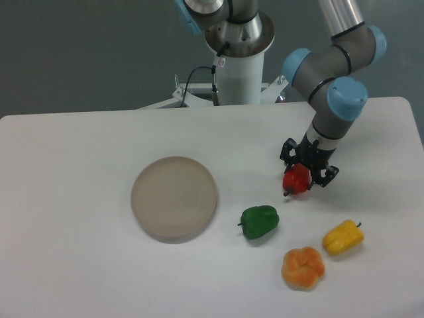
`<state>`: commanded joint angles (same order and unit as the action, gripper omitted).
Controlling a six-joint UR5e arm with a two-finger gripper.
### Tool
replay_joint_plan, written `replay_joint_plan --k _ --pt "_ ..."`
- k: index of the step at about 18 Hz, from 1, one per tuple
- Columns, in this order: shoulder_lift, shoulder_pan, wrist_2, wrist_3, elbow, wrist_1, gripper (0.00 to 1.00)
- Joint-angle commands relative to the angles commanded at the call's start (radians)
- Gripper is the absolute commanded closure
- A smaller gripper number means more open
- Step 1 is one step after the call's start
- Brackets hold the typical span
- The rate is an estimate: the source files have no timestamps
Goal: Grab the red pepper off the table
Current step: 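Lower the gripper around the red pepper and close it, then lift the held red pepper up and carry it toward the yellow pepper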
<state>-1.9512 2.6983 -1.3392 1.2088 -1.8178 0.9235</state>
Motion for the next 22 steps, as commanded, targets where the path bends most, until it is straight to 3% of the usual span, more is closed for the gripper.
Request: replay_joint_plan --k 4,8,10,12,16,19,22 --pt "0.014 0.005 0.0 0.002 0.037 0.005 0.67" --pt "0.015 -0.012 0.0 0.05 0.199 0.017 0.67" --pt "0.005 -0.017 -0.002 0.141 0.276 0.017 0.67" --pt "-0.003 -0.021 -0.003 0.195 0.322 0.018 0.67" --pt "-0.044 -0.037 -0.078 0.276 0.452 0.064 0.67" --pt "-0.109 -0.09 -0.187 0.291 0.553 0.09 0.68" --pt "-0.133 -0.109 -0.219 0.29 0.589 0.09 0.68"
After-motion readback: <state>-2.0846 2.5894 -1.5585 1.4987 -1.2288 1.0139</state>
